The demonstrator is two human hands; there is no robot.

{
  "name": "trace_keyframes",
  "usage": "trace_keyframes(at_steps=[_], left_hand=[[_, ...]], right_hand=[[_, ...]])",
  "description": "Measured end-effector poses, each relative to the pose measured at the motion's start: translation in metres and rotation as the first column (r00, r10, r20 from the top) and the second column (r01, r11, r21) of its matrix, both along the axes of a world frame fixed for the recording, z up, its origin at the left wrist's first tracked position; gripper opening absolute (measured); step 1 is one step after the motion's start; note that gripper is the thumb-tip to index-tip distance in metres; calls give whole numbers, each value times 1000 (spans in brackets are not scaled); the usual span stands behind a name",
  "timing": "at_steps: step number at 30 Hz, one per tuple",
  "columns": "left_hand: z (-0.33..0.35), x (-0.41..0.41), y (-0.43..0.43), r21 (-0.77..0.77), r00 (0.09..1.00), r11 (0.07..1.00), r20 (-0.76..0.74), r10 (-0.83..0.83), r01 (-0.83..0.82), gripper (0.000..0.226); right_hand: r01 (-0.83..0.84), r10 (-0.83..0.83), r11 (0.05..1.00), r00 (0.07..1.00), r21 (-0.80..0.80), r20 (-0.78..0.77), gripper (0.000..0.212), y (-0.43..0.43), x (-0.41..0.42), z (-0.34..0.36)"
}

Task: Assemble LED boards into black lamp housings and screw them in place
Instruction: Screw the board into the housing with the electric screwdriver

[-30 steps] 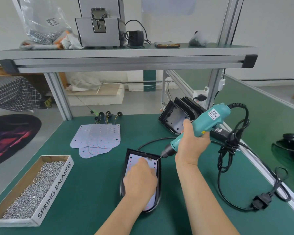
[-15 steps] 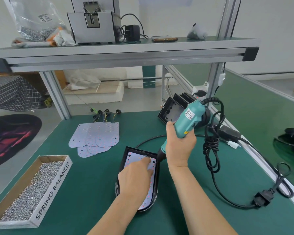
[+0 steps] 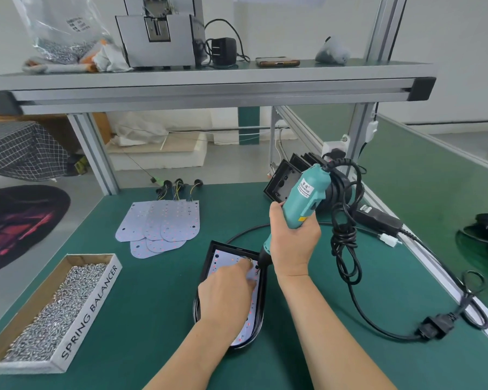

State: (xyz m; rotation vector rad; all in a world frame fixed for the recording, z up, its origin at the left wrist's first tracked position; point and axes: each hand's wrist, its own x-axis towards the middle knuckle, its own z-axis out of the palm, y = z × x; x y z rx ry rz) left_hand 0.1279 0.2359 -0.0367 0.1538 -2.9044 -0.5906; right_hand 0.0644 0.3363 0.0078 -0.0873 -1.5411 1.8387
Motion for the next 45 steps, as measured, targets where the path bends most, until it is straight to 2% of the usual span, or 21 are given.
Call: trace_keyframes(at_steps=[12, 19, 23, 27, 30, 33, 36, 39, 40, 41, 42, 43, 44, 45], left_hand=[[0, 1, 1, -8, 999, 1000, 42, -11, 12, 33], [-3, 0, 2, -36, 998, 999, 55, -6, 8, 32], [-2, 0, 1, -53, 998, 999, 57, -12, 15, 33], [1, 1, 2, -54, 997, 998, 66, -26, 29, 37], [4, 0, 2, -58, 997, 998, 79, -20, 25, 38], [7, 2, 2, -29, 995, 1000, 103, 4, -1, 36], [14, 4, -3, 107, 988, 994, 153, -5, -12, 41], [23, 6, -11, 286, 975, 958, 218, -40, -25, 45], [26, 8, -14, 386, 971, 921, 233, -47, -48, 42], [28, 11, -17, 536, 964, 838, 261, -50, -102, 39], [31, 15, -20, 702, 953, 690, 297, -62, -174, 36], [35, 20, -23, 830, 941, 503, 326, -89, -240, 33], [39, 24, -26, 905, 936, 317, 334, -114, -284, 32], [42, 28, -29, 936, 935, 180, 329, -133, -303, 31]], right_hand=[[-34, 34, 997, 999, 63, 8, 35, -4, -3, 1], [-103, 95, 987, 993, 126, 67, 32, -9, -5, 2], [-87, 79, 991, 994, 100, 80, 33, -7, -1, 3], [-108, 106, 991, 994, 78, 27, 35, -4, 12, 9], [-118, 118, 993, 992, 12, -31, 25, 1, 24, 18], [-45, 45, 998, 999, -39, -25, 22, 6, 30, 22], [56, -48, 985, 998, -161, 49, 20, 12, 35, 18], [97, -63, 943, 991, -317, 115, 22, 20, 41, 12], [101, -59, 930, 990, -354, 128, 24, 22, 44, 11], [102, -52, 915, 989, -390, 137, 25, 24, 47, 11], [104, -46, 898, 988, -428, 145, 25, 26, 50, 11], [108, -40, 879, 987, -464, 154, 24, 27, 52, 11], [112, -34, 862, 986, -493, 164, 23, 28, 55, 12], [113, -26, 849, 985, -516, 172, 23, 28, 58, 12]])
